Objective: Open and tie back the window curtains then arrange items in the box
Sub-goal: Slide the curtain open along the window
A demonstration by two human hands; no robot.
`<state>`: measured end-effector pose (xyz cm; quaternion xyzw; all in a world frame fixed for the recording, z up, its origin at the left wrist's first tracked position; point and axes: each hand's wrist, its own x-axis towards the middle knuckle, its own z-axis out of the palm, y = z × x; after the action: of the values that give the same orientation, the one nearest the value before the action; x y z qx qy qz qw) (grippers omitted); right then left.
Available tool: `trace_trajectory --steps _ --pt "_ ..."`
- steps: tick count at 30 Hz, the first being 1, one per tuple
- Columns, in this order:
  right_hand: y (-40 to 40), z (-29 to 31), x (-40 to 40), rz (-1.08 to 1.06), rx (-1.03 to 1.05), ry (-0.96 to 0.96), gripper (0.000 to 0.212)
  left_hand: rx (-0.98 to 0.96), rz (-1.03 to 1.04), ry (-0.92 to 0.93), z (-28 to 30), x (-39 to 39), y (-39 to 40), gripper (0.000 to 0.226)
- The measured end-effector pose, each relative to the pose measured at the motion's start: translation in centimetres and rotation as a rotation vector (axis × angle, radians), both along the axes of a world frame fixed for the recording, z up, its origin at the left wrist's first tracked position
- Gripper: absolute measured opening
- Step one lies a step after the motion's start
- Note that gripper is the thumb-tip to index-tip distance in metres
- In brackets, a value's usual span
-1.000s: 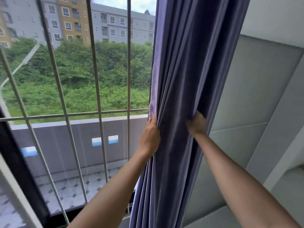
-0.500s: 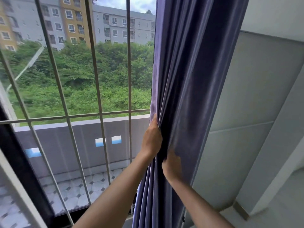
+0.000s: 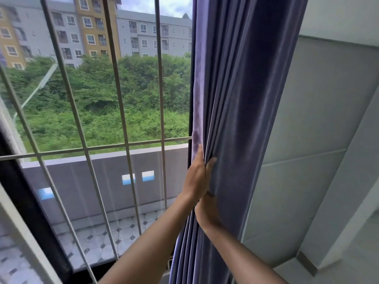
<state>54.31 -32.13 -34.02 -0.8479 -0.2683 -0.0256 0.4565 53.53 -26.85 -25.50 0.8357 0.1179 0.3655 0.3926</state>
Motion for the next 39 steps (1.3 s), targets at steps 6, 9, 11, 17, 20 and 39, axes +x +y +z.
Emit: trace_trajectory --steps 6,9,11,17,20,39 --pt "-0.2 -0.1 0.1 -0.018 0.001 0.047 0.036 0.071 0.023 0.041 -0.4 0.8 0.6 0.082" --pt "0.2 -0.7 0.8 0.008 -0.093 -0.092 0.034 0.097 0.035 0.068 -0.4 1.0 0.9 0.066" --pt "-0.1 -1.4 0.9 0.086 -0.096 -0.058 0.041 0.097 0.098 0.099 -0.3 0.9 1.0 0.056" --pt "-4.7 1.5 2.5 0.147 0.229 -0.181 0.064 0.15 0.176 0.064 -0.6 0.5 1.6 0.072" --pt "-7.1 6.6 7.6 -0.05 0.46 -0.37 0.075 0.133 0.184 0.083 -0.6 0.4 1.1 0.074" --pt "-6.5 3.7 9.9 -0.097 0.092 0.193 0.019 0.112 0.108 0.105 -0.5 0.2 0.8 0.06"
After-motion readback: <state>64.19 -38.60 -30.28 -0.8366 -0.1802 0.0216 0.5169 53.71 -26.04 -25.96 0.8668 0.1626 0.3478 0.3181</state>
